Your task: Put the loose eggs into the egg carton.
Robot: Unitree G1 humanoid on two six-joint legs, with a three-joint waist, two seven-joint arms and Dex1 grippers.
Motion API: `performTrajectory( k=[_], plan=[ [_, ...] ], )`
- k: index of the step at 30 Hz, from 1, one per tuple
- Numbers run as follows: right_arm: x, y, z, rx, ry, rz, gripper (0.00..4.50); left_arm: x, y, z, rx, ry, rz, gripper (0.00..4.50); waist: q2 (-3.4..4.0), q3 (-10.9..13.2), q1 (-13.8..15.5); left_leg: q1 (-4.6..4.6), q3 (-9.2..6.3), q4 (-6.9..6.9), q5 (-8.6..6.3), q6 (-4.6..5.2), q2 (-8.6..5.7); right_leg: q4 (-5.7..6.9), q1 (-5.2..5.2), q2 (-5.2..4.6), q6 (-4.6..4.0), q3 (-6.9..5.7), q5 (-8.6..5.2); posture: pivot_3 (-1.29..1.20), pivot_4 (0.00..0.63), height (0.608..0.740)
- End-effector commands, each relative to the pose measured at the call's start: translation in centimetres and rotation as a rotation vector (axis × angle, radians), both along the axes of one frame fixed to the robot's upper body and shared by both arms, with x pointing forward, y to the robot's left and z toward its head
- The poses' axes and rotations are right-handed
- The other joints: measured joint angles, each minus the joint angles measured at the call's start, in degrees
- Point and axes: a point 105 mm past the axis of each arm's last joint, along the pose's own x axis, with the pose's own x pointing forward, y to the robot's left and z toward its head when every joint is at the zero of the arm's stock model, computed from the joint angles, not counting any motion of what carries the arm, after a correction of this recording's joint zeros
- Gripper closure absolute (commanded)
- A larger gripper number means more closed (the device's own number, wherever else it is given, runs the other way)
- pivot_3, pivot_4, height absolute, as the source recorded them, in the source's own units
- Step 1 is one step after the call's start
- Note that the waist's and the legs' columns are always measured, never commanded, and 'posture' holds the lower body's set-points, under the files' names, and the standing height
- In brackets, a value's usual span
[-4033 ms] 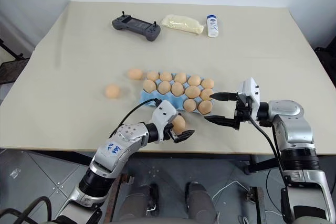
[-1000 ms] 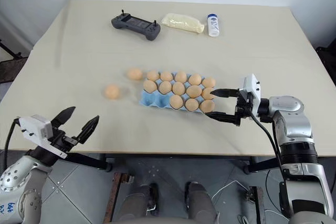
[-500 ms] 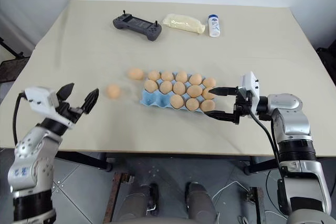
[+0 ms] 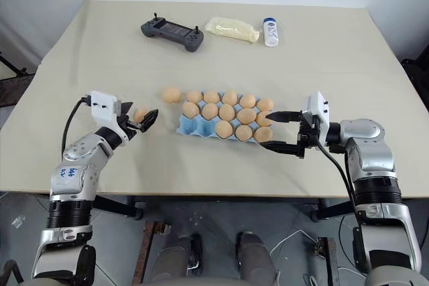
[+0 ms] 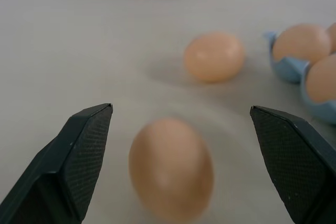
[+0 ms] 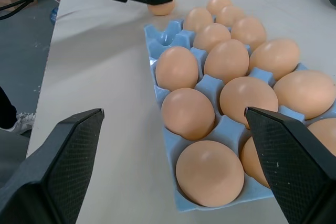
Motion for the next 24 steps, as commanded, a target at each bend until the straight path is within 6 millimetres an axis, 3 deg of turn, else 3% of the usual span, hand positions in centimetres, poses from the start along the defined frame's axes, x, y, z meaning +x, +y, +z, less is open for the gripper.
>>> performTrajectory(
  k=[1,5,6,15,24],
  plan=[
    [-0.3,-0.3,1.1,0.002,-0.045,0.006,0.0,0.3,0.0,0.8,0.005,0.015,0.022,0.03,0.0,0.0,0.0,0.0,0.0,0.02,-0.01,-0.01,0.0,0.01,0.01,0.0,0.01,0.0,0.0,0.0,0.15,0.74],
    [-0.3,-0.1,1.0,0.005,-0.044,0.008,0.0,0.4,0.2,0.3,0.011,0.075,0.034,0.03,0.0,0.0,0.0,0.0,0.0,0.09,-0.11,-0.2,0.0,0.05,0.01,0.0,0.02,0.01,0.01,0.0,0.15,0.74],
    [-0.3,0.0,1.1,0.014,-0.049,0.014,0.0,0.4,0.4,0.2,0.008,0.081,0.048,0.21,0.0,0.0,0.0,0.0,0.0,0.1,-0.11,-0.2,0.0,0.06,0.01,0.0,0.02,0.01,0.01,0.0,0.15,0.74],
    [-0.1,0.2,1.6,0.057,-0.079,0.021,0.0,-0.2,0.5,2.0,0.007,0.018,0.056,2.72,0.0,0.0,0.0,0.0,-0.01,0.26,-0.13,-0.23,0.0,0.2,0.01,-0.01,0.02,0.02,0.01,0.0,0.15,0.74],
    [-0.1,0.2,1.5,0.06,-0.072,0.014,0.0,-1.5,-4.7,8.1,0.002,-0.178,-0.21,2.89,0.0,0.0,0.0,0.0,-0.01,0.29,-0.13,-0.26,0.0,0.26,0.01,-0.01,0.02,0.02,0.01,0.0,0.15,0.74]
  ],
)
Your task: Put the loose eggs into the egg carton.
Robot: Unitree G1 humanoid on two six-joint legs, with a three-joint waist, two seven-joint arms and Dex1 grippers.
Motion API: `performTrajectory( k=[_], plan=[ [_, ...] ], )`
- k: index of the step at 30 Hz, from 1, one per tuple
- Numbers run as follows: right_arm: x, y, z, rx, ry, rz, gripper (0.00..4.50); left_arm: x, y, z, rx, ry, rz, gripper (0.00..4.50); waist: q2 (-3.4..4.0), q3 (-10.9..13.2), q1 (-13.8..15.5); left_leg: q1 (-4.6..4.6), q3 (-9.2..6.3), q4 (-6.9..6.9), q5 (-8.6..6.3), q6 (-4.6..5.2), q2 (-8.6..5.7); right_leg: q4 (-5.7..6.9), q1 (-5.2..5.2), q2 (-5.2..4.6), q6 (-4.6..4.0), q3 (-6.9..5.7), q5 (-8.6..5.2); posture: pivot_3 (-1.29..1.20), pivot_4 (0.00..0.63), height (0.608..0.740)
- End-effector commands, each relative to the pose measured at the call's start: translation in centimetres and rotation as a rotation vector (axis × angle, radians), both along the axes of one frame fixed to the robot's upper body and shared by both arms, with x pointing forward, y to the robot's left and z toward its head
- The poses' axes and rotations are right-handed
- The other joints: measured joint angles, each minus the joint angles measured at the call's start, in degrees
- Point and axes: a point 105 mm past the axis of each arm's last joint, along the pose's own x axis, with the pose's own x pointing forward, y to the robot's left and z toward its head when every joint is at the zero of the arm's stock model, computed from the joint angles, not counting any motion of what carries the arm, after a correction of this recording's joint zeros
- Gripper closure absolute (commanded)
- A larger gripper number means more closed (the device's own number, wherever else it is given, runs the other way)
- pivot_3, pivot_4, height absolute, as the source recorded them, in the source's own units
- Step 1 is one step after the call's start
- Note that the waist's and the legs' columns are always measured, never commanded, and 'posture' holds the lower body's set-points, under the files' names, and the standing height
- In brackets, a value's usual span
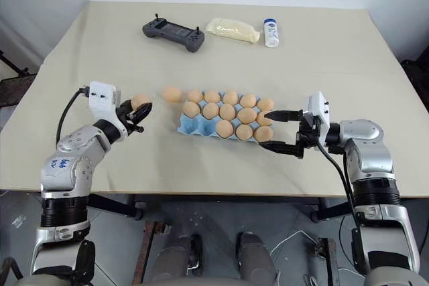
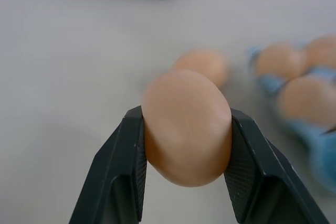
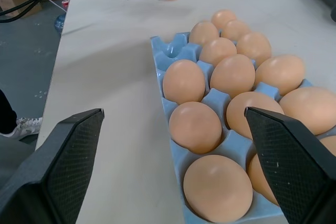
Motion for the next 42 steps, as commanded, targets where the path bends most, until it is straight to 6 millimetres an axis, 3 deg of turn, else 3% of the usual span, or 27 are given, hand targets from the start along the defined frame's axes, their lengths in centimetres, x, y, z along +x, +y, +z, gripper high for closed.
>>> performTrajectory(
  k=[1,5,12,25,29,34,36,42],
  plan=[
    [0.1,-0.2,1.1,0.026,-0.046,-0.008,0.0,-0.8,-2.8,3.4,0.019,-0.117,-0.158,2.89,0.0,0.0,0.0,0.0,0.0,0.01,0.0,0.0,0.0,0.01,0.0,0.0,0.0,0.0,0.0,0.0,0.15,0.74],
    [0.2,-0.1,1.0,0.023,-0.044,-0.015,0.0,-1.5,-5.9,3.8,0.072,-0.156,-0.352,2.89,0.0,0.0,0.0,0.02,0.03,0.05,0.01,0.0,-0.02,0.04,0.02,0.0,0.0,0.02,0.0,0.0,0.15,0.74],
    [0.1,-0.2,0.8,0.021,-0.044,-0.029,0.0,-1.5,-9.3,1.8,0.121,-0.085,-0.545,2.89,0.0,0.0,-0.1,0.03,0.06,0.06,0.03,0.02,0.0,0.1,-0.01,0.03,0.0,0.07,0.0,0.0,0.15,0.74],
    [-0.8,-0.8,0.3,0.02,-0.042,-0.072,0.0,-0.3,-11.4,-0.6,0.126,-0.032,-0.647,2.89,0.0,0.0,-0.1,0.0,0.03,0.26,0.02,0.08,0.0,0.2,0.0,0.0,-0.01,0.08,0.0,0.0,0.15,0.74],
    [-1.0,-0.9,0.2,0.023,-0.043,-0.077,0.0,0.1,-11.2,-1.3,0.129,0.009,-0.633,1.64,0.0,0.0,-0.1,0.0,0.02,0.31,0.01,0.08,0.01,0.25,0.0,0.01,-0.01,0.07,-0.01,0.0,0.15,0.74],
    [-1.2,-1.1,0.2,0.02,-0.041,-0.084,0.0,0.1,-10.8,-0.8,0.129,-0.006,-0.619,0.04,0.0,0.0,0.0,-0.01,0.01,0.3,0.01,0.09,0.01,0.23,0.0,-0.01,-0.01,0.07,-0.01,0.0,0.15,0.74],
    [-1.2,-1.2,0.2,0.02,-0.04,-0.084,0.0,0.1,-10.6,-0.4,0.128,-0.019,-0.609,0.01,0.0,0.0,-0.1,-0.01,0.01,0.3,0.0,0.09,0.01,0.23,0.0,-0.01,-0.01,0.07,0.0,0.0,0.15,0.74],
    [-0.8,-1.1,0.4,0.017,-0.043,-0.079,0.0,0.4,-7.6,4.1,0.119,-0.196,-0.446,0.01,0.0,0.0,-0.1,0.0,0.0,0.29,0.0,0.09,0.02,0.24,0.0,0.0,-0.01,0.07,0.0,0.0,0.15,0.74]
  ],
)
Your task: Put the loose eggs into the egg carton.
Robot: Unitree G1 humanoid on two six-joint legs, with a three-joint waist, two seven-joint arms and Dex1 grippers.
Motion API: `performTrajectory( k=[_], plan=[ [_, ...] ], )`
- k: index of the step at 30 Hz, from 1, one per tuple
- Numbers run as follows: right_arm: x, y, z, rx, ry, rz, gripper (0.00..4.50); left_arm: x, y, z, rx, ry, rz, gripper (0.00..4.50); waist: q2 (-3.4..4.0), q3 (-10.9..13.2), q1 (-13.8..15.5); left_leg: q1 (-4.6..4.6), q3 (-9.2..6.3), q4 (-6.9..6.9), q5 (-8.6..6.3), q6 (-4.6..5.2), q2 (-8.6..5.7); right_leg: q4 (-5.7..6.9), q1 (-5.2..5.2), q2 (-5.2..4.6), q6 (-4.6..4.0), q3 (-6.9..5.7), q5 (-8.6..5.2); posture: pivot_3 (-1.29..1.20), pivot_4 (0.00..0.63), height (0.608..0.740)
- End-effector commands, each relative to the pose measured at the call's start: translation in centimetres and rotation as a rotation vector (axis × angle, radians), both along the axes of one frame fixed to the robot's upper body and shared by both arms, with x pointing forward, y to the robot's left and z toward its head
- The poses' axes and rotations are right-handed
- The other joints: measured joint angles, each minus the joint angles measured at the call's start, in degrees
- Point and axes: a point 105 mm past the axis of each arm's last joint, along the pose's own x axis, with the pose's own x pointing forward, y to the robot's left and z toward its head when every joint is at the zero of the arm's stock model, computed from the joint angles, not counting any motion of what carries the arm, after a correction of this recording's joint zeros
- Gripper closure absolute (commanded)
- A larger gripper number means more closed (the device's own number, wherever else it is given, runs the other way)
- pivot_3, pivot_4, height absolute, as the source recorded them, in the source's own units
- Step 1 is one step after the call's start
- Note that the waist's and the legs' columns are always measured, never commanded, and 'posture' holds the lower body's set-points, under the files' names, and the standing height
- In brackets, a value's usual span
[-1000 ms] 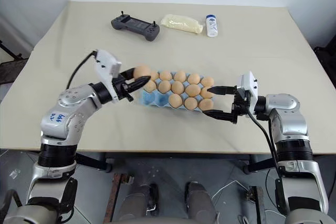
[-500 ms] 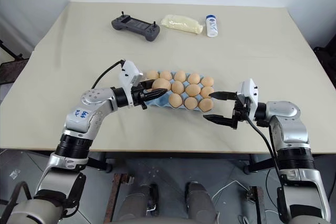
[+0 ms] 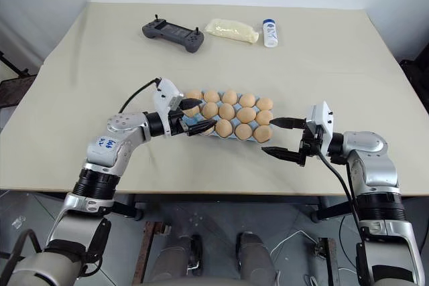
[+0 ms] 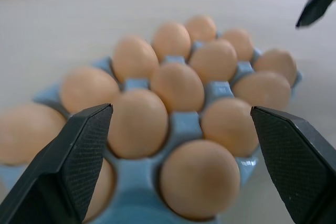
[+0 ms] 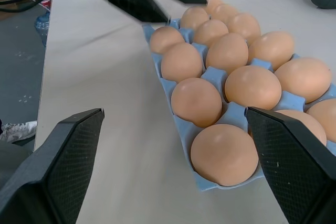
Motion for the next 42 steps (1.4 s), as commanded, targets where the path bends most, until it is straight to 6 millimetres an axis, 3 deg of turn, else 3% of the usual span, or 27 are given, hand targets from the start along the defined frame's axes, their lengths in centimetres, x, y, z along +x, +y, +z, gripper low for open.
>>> performTrajectory(
  k=[1,7,10,19,23,28,42],
  plan=[
    [0.2,-0.2,1.6,0.005,-0.057,0.006,0.0,-0.1,2.5,4.6,-0.065,-0.196,0.114,0.01,0.0,0.0,0.0,0.0,0.0,0.0,0.0,0.0,0.0,0.01,-0.01,0.0,0.0,0.01,0.0,0.0,0.15,0.74],
    [0.5,0.2,1.5,0.005,-0.048,0.02,0.0,-0.1,8.6,6.0,-0.089,-0.303,0.409,0.01,0.0,0.0,0.0,0.01,0.0,-0.01,0.0,0.0,0.0,-0.01,0.01,0.0,0.0,-0.01,0.0,0.0,0.15,0.74],
    [0.7,0.4,1.4,0.007,-0.044,0.032,0.0,-0.8,11.1,4.5,-0.051,-0.25,0.539,0.01,0.0,0.0,-0.1,0.0,0.0,-0.01,-0.01,0.01,0.0,-0.02,0.0,0.0,0.0,-0.01,0.0,0.0,0.15,0.74],
    [0.8,0.5,1.4,-0.001,-0.032,0.052,0.0,-5.2,13.4,-0.1,-0.056,-0.009,0.721,0.01,0.0,0.0,0.0,-0.01,-0.05,-0.05,-0.05,-0.01,0.0,-0.07,0.02,-0.04,0.0,-0.03,0.0,0.0,0.15,0.74],
    [1.0,0.7,1.4,-0.005,-0.029,0.06,0.0,-5.7,13.5,-0.7,-0.072,0.041,0.736,0.01,0.0,0.0,0.1,0.0,-0.07,-0.05,-0.04,-0.02,0.0,-0.05,0.02,-0.04,-0.02,-0.04,-0.01,0.0,0.15,0.74],
    [1.3,1.0,1.5,-0.007,-0.031,0.068,0.0,-3.8,12.0,1.0,-0.093,-0.052,0.647,0.01,0.0,0.0,0.2,0.0,-0.08,-0.04,-0.03,-0.03,-0.02,-0.06,0.03,-0.06,-0.03,-0.05,-0.01,0.0,0.15,0.74],
    [0.7,0.1,1.4,-0.02,-0.033,0.036,0.0,5.9,7.9,0.6,-0.128,-0.061,0.514,0.01,-0.01,0.0,0.1,-0.07,0.08,-0.34,0.06,0.17,-0.02,-0.49,-0.01,0.0,0.03,-0.1,0.01,0.0,0.15,0.74]
  ],
)
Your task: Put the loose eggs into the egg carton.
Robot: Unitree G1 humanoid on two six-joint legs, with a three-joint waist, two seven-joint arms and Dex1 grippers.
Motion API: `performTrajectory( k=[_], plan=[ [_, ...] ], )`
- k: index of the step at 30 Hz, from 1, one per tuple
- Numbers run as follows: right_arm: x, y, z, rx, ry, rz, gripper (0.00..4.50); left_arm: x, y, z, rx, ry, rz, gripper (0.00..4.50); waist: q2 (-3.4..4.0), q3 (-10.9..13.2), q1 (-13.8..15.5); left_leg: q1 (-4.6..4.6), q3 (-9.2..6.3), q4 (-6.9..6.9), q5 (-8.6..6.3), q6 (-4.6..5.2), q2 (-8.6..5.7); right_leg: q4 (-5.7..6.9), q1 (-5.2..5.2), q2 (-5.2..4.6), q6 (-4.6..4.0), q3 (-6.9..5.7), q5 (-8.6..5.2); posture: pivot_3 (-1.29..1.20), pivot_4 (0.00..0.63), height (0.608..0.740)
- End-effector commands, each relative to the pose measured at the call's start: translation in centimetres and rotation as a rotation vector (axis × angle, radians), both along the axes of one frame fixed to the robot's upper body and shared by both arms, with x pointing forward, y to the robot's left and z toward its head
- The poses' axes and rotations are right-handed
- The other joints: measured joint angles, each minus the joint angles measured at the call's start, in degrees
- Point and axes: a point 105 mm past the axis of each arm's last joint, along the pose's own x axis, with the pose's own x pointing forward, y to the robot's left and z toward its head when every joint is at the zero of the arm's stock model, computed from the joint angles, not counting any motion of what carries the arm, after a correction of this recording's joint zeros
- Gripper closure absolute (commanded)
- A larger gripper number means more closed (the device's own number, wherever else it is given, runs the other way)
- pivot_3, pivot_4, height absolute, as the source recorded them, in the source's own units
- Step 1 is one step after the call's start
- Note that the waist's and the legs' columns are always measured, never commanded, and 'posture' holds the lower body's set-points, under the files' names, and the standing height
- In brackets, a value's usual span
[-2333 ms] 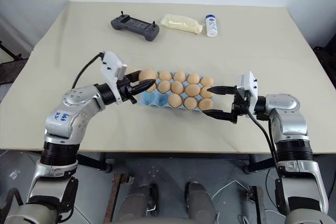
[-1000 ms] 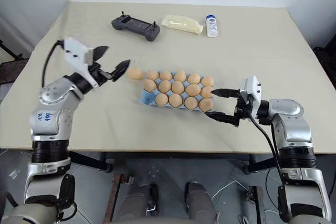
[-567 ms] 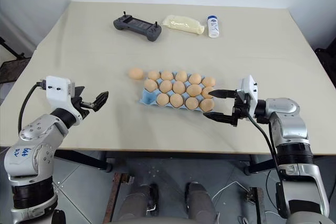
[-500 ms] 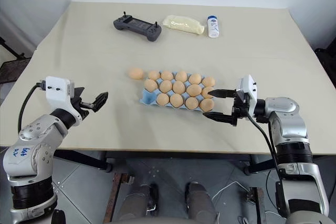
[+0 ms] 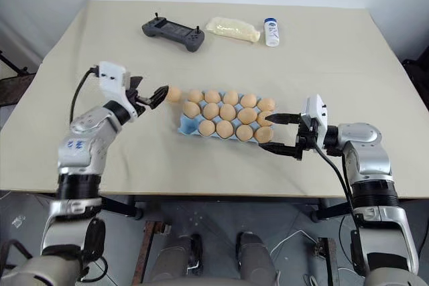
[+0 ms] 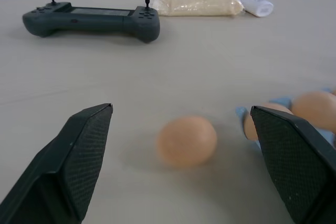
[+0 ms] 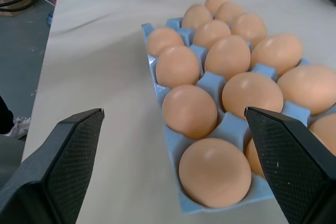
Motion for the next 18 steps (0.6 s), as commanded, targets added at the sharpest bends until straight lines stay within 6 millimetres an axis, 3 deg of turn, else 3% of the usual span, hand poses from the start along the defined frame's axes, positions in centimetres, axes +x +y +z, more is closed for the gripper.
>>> performTrajectory(
  k=[1,8,18],
  plan=[
    [-0.3,-0.4,1.3,0.006,-0.051,-0.006,0.0,1.8,-0.4,0.7,0.009,-0.029,0.002,0.01,0.0,0.0,0.0,-0.01,0.03,0.01,0.0,0.02,0.0,-0.01,-0.01,0.01,0.02,0.01,0.01,0.0,0.15,0.74],
    [-0.7,-0.3,2.2,0.046,-0.082,0.005,0.0,4.2,-2.7,0.0,0.032,0.038,-0.038,0.01,-0.02,0.0,0.1,-0.01,0.14,0.05,-0.05,0.08,-0.02,-0.01,-0.02,0.01,0.1,-0.01,0.04,0.0,0.15,0.74],
    [-0.6,-0.4,1.9,0.032,-0.075,-0.013,0.0,5.1,-4.4,-1.3,0.071,0.146,-0.045,0.01,-0.04,0.0,0.1,-0.02,0.29,0.21,-0.08,0.1,-0.01,0.1,-0.1,0.04,0.15,-0.28,0.05,0.0,0.15,0.74]
  ],
)
